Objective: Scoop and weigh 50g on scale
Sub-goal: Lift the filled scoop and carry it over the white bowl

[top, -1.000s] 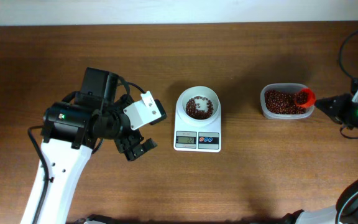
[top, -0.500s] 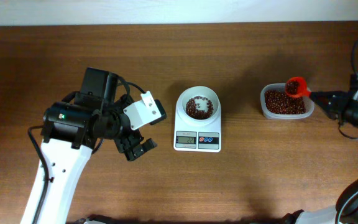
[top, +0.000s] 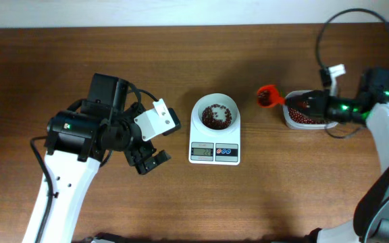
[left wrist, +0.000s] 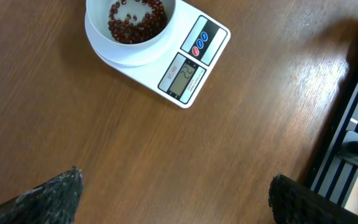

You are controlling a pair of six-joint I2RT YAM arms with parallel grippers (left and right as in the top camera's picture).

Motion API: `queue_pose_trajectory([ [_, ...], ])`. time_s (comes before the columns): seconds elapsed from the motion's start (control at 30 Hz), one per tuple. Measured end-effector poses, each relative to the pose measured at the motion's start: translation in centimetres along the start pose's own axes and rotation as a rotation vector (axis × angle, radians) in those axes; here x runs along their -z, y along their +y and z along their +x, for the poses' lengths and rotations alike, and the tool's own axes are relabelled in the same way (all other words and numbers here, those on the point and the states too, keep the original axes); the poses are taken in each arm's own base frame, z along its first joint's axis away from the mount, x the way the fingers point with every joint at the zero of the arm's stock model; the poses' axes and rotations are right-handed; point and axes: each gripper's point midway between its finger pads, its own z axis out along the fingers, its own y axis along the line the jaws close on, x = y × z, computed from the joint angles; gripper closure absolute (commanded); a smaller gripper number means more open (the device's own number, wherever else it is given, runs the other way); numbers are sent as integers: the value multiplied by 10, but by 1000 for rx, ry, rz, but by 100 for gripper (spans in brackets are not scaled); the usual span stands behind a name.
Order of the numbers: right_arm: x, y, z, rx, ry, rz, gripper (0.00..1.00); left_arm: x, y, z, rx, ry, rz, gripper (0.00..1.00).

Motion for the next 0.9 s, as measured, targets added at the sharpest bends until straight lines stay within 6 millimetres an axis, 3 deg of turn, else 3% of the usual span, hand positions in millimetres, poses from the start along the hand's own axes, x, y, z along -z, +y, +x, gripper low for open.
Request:
queue_pose_trajectory([
  [0.17,-38,23,13,99,91,-47,96,0,0,0,0,0,0,1],
  [0.37,-67,43,25,186,159,-90,96,0,0,0,0,0,0,1],
  [0.9,-85,35,29,346,188,-2,96,0,0,0,0,0,0,1],
])
